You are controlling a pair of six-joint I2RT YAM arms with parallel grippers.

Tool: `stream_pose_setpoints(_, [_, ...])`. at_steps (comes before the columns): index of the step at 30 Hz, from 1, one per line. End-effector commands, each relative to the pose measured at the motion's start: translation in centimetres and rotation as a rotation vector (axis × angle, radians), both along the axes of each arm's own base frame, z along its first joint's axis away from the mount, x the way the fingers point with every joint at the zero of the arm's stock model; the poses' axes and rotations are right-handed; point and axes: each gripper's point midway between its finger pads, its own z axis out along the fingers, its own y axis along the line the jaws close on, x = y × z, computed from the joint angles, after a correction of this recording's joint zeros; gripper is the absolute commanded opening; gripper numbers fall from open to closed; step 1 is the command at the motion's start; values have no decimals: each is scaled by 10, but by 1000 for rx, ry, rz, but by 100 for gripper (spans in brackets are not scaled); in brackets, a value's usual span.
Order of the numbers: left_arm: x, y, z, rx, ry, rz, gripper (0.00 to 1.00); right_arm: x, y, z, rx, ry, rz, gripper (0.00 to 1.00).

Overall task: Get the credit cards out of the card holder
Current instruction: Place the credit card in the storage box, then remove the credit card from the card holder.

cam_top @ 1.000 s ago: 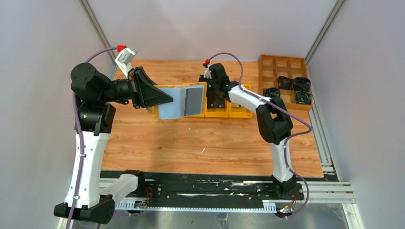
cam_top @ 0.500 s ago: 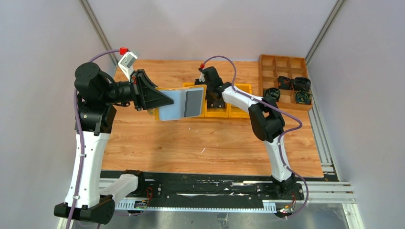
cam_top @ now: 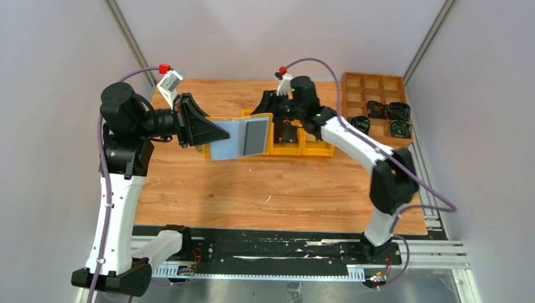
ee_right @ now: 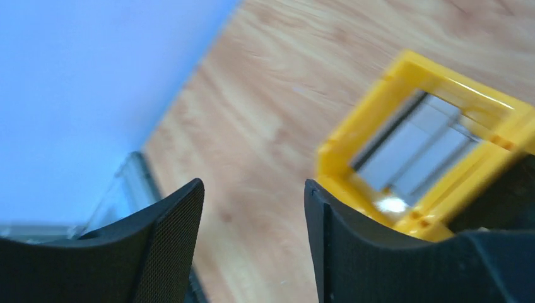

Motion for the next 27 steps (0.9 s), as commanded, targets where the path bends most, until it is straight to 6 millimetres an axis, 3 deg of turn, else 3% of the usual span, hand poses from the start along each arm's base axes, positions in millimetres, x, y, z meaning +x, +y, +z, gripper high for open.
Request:
stream_pose_setpoints(1, [-2, 1, 2, 4, -48, 0, 0, -82, -11, 101, 318, -174, 339, 64])
stream_pose_setpoints(4, [-1, 1, 1, 8, -66, 4, 0, -144, -31, 132, 476, -273, 526, 67])
stream_pose_setpoints(7, [4, 1, 0, 10, -67, 8, 0, -199, -48, 146, 551, -354, 696, 69])
stream_pose_setpoints(11, [7, 1, 1, 10, -68, 20, 0, -235, -64, 168, 629, -433, 766, 70])
stream_pose_setpoints(15, [4, 1, 3, 10, -75, 20, 0, -254, -72, 195, 706, -483, 817, 69])
stream_pose_setpoints(18, [3, 2, 3, 11, -76, 20, 0, -258, -75, 208, 747, -486, 827, 67])
stream_pose_setpoints(27, [3, 4, -3, 50, -118, 57, 0, -250, -66, 218, 772, -480, 758, 70])
